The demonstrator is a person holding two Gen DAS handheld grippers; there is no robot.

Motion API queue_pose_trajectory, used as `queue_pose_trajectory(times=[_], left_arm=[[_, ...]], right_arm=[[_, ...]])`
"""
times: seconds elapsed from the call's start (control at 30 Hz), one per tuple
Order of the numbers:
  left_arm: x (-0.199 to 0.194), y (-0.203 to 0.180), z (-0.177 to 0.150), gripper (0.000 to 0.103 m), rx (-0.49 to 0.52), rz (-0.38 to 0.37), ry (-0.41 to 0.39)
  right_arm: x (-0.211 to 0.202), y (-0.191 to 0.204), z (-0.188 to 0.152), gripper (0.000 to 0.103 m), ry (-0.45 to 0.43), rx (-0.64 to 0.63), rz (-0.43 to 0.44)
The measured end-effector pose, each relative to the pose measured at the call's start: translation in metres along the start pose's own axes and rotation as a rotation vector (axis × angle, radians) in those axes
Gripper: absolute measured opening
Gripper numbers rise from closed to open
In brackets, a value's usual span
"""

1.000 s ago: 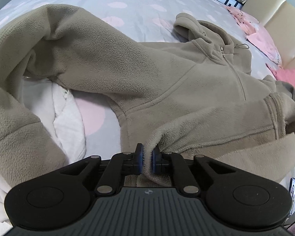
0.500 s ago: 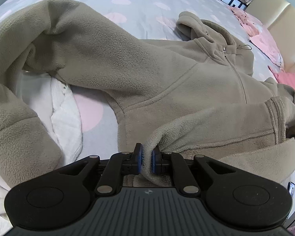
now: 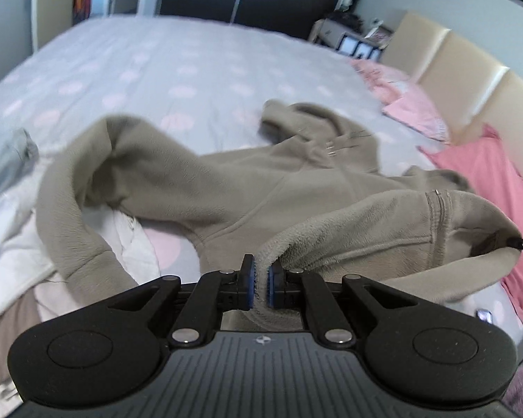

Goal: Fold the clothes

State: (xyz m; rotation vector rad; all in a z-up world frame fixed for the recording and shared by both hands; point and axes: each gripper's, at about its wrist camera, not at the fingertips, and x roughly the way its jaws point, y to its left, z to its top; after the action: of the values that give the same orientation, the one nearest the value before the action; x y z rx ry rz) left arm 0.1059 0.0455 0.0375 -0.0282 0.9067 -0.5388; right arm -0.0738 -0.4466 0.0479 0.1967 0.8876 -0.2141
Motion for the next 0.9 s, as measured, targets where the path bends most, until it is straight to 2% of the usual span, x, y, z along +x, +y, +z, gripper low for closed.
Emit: queue_pose_trajectory(times=[0.07, 0.17, 0.33, 0.43, 0.57, 0.73, 0.9], left_arm=[[-0.024, -0.010, -0.008, 0.005, 0.041, -0.014, -0.008], [-0.055, -0.024, -0.025, 0.005, 0.103, -0.038, 0.020], [-0.070, -0.038, -0.065, 0.005, 0.213, -0.027, 0.159], [-0.056, -0.043, -0.089, 0.004, 0.273, 0.004, 0.266], [-0.018, -0.057, -0.125, 0.004, 0.385, 0.044, 0.445], [0.027, -0.073, -0.165, 0.004, 0.554, 0.107, 0.603], [0.057, -0.054, -0.192, 0.004, 0.550, 0.125, 0.710]], right_arm=[[-0.028, -0.002, -0.011, 0.006, 0.029, -0.051, -0.003], [-0.060, -0.001, -0.034, 0.006, 0.103, -0.136, -0.015], [-0.073, 0.005, -0.083, 0.006, 0.254, -0.226, -0.028], [-0.055, 0.010, -0.114, 0.006, 0.335, -0.248, -0.023], [-0.017, 0.022, -0.149, 0.006, 0.440, -0.309, -0.010], [0.016, 0.040, -0.180, 0.006, 0.538, -0.459, -0.037], [0.041, 0.042, -0.196, 0.006, 0.606, -0.507, -0.041]])
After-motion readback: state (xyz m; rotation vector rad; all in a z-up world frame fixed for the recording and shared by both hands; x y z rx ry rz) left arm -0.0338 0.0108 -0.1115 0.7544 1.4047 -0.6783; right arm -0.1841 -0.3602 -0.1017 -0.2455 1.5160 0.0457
